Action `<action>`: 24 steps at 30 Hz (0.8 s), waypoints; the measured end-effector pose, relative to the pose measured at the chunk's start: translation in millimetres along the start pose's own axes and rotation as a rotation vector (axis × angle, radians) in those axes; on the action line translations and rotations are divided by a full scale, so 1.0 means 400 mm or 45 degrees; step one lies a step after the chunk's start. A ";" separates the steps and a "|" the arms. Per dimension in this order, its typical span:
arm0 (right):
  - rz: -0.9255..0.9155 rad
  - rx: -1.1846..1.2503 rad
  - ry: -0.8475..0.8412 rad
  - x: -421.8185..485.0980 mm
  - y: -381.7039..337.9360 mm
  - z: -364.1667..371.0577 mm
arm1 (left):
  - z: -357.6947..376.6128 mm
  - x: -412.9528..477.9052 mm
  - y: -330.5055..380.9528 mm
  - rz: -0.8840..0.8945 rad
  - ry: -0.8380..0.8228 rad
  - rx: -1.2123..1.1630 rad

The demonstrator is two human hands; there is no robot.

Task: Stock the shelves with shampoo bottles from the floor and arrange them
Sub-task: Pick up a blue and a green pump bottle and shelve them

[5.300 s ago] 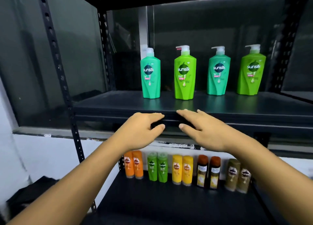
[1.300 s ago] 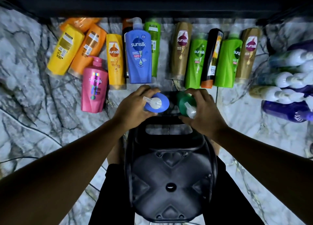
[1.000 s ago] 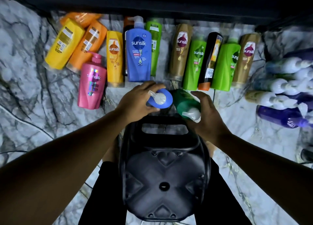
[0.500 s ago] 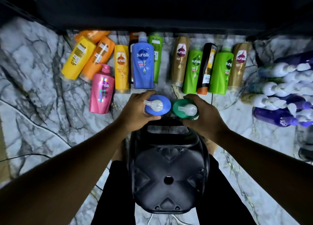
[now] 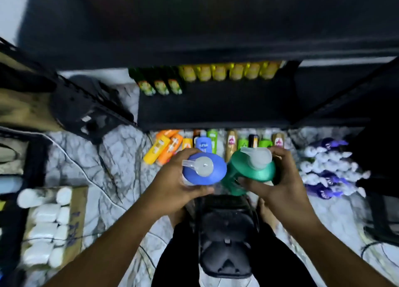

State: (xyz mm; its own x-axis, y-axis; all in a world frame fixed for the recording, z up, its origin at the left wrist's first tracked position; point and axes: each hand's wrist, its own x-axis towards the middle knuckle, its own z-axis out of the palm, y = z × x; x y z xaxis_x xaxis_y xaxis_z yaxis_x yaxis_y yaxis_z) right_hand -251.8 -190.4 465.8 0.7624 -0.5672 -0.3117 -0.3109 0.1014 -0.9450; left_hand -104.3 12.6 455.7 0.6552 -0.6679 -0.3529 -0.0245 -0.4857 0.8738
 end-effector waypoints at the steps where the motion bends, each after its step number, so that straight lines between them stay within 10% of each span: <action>1: -0.032 0.066 0.026 -0.016 -0.061 0.000 | -0.025 -0.022 0.062 0.027 0.033 -0.014; 24: -0.973 0.437 0.191 -0.152 -1.192 -0.145 | -0.358 -0.174 1.217 0.917 0.423 -0.482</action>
State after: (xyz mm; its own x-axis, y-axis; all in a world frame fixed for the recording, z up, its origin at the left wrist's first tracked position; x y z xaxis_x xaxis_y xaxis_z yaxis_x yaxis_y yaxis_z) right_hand -182.8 -251.7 941.3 0.6016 -0.6808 0.4178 0.4666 -0.1249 -0.8756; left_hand -53.7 -96.6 953.3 0.7644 -0.5126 0.3910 -0.3032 0.2494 0.9197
